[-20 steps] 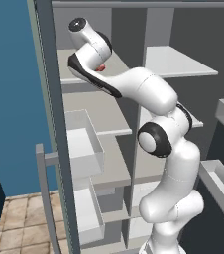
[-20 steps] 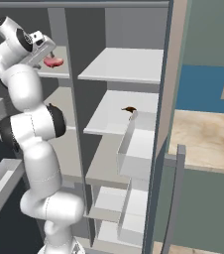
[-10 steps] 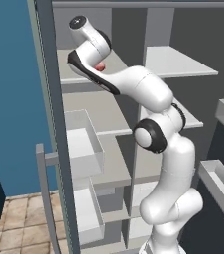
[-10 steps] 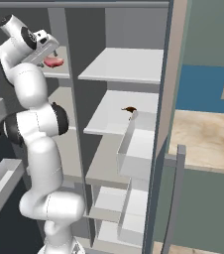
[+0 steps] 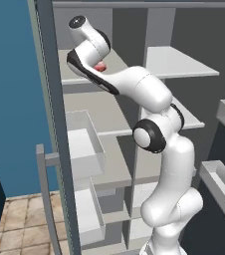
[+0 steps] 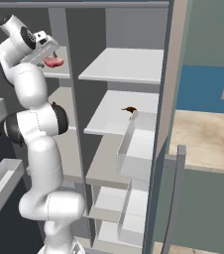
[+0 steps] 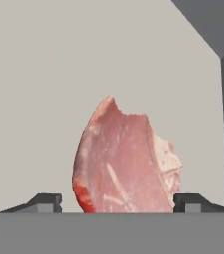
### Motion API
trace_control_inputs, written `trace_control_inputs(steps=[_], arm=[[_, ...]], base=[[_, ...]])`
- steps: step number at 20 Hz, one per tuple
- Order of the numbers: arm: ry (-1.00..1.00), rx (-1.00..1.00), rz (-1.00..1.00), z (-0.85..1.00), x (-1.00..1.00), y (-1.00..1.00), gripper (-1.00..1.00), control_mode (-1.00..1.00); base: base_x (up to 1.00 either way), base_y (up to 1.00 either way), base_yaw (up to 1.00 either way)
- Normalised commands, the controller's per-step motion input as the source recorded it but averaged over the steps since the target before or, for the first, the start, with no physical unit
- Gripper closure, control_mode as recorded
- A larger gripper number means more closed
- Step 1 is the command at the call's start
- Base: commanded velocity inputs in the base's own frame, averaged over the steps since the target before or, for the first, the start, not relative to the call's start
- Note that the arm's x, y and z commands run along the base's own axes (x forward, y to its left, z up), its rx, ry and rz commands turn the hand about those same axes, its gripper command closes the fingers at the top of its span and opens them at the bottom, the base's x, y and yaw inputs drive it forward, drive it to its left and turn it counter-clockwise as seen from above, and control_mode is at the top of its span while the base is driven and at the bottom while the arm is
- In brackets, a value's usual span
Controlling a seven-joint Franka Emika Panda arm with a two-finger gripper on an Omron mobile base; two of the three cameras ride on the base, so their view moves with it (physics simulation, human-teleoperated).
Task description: Pick up the frozen steak from the freezer, place it on any shelf in the fridge, and close the fridge and freezer doors when done.
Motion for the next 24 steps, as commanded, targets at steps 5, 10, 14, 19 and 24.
trace_control_inputs(steps=[5,10,14,19,24], arm=[[0.05,0.02,0.0,-0.51,0.06,-0.21,-1.0,-1.0],[0.07,0.01,0.0,-0.56,0.11,-0.21,1.0,-1.0],[0.01,0.04,0.01,-0.51,0.11,-0.34,1.0,-1.0],[0.0,0.03,0.03,-0.45,0.1,-0.31,1.0,-1.0],[-0.07,0.0,0.03,-0.09,0.01,-0.04,1.0,-1.0]], base=[[0.0,0.0,0.0],[0.0,0.0,0.0],[0.0,0.0,0.0],[0.0,0.0,0.0],[0.0,0.0,0.0]])
